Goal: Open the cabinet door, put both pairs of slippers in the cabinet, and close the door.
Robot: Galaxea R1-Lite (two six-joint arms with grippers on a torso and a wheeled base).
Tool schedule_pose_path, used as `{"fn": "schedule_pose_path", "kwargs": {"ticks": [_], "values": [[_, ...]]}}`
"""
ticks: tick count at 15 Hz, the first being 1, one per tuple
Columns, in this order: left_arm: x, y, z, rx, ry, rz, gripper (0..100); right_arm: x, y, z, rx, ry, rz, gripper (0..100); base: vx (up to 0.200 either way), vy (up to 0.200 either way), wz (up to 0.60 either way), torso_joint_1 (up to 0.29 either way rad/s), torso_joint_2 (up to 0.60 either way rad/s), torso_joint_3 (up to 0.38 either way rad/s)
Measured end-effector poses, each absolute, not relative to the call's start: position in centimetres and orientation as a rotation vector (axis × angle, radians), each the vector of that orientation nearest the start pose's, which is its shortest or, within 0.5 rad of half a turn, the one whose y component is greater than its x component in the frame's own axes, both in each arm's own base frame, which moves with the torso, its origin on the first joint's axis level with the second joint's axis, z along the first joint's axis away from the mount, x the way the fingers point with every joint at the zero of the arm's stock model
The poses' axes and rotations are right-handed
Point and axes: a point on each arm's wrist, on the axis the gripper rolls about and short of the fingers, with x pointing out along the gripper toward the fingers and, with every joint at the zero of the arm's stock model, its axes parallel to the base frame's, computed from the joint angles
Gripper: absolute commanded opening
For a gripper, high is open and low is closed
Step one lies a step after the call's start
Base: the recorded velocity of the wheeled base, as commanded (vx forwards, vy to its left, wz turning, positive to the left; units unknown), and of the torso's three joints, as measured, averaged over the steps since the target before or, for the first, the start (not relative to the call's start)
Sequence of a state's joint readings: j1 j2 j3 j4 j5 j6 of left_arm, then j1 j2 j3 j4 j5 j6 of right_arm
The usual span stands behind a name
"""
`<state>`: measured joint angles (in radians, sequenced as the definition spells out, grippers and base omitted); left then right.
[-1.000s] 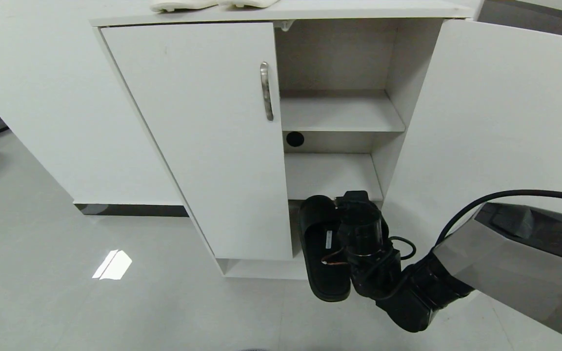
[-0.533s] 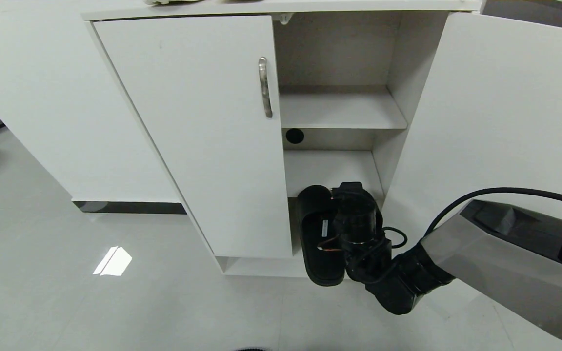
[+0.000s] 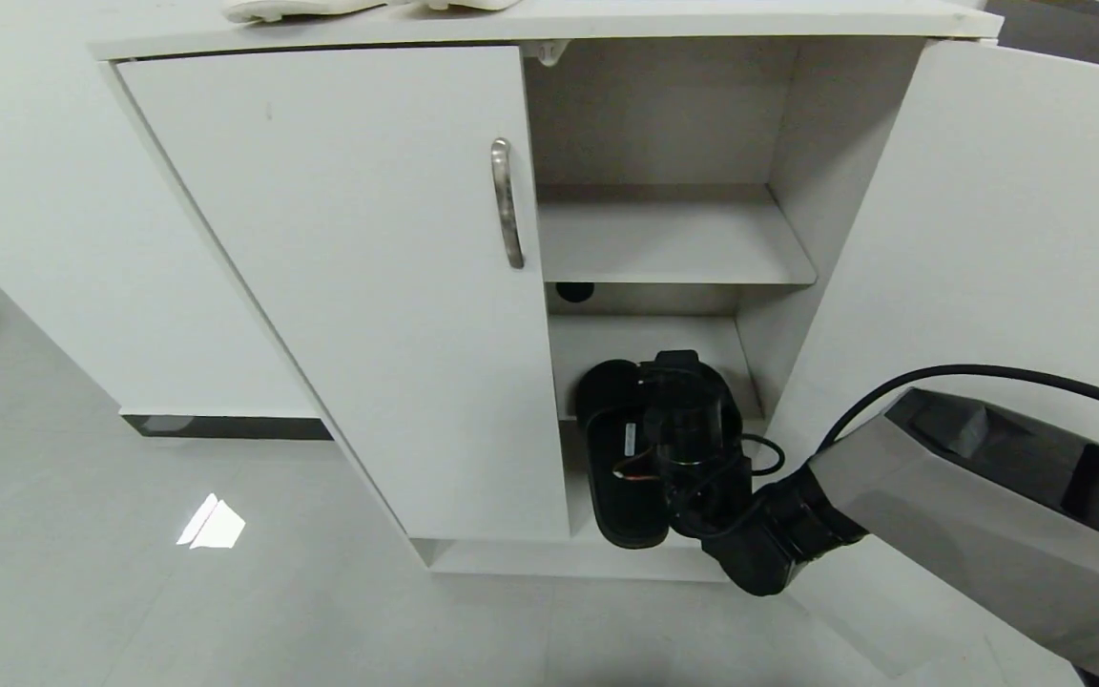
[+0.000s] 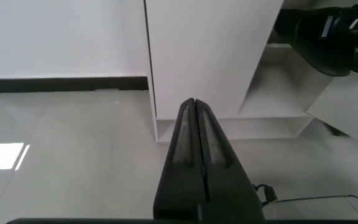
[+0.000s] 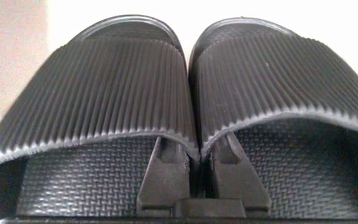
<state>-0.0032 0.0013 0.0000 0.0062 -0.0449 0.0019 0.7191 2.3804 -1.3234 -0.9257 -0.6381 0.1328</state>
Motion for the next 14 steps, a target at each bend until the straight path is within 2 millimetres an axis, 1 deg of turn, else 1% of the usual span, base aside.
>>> {"fn": "schedule_pose_path", "kwargs": {"ticks": [3,7,10,11,12,14], "values": [[-2.3,-0.1,7.5,0.003,0.007,-0.048,0,36.0,29.6,7.6,0.044,0.114,0.068,0,0.200,0.000,0.00,0.001,0.00,0.001],[-2.3,-0.1,7.5,0.001,0.007,-0.049,0,37.1,29.1,6.3,0.038,0.124,0.044,0,0.000,0.000,0.00,0.000,0.00,0.000],[-2.3,-0.1,7.5,-0.002,0.008,-0.045,0,38.5,28.8,6.2,0.052,0.106,0.024,0,0.000,0.000,0.00,0.000,0.00,0.000],[-2.3,-0.1,7.5,-0.004,0.008,-0.045,0,38.7,28.7,6.2,0.053,0.106,0.019,0,0.000,0.000,0.00,0.000,0.00,0.000],[-2.3,-0.1,7.5,-0.004,0.008,-0.045,0,38.9,28.8,6.2,0.057,0.100,0.019,0,0.200,0.000,0.00,-0.007,0.00,0.002],[-2.3,-0.1,7.5,-0.003,0.008,-0.045,0,39.1,29.0,6.2,0.047,0.099,0.020,0,0.000,0.000,0.00,0.000,0.00,0.000]]}}
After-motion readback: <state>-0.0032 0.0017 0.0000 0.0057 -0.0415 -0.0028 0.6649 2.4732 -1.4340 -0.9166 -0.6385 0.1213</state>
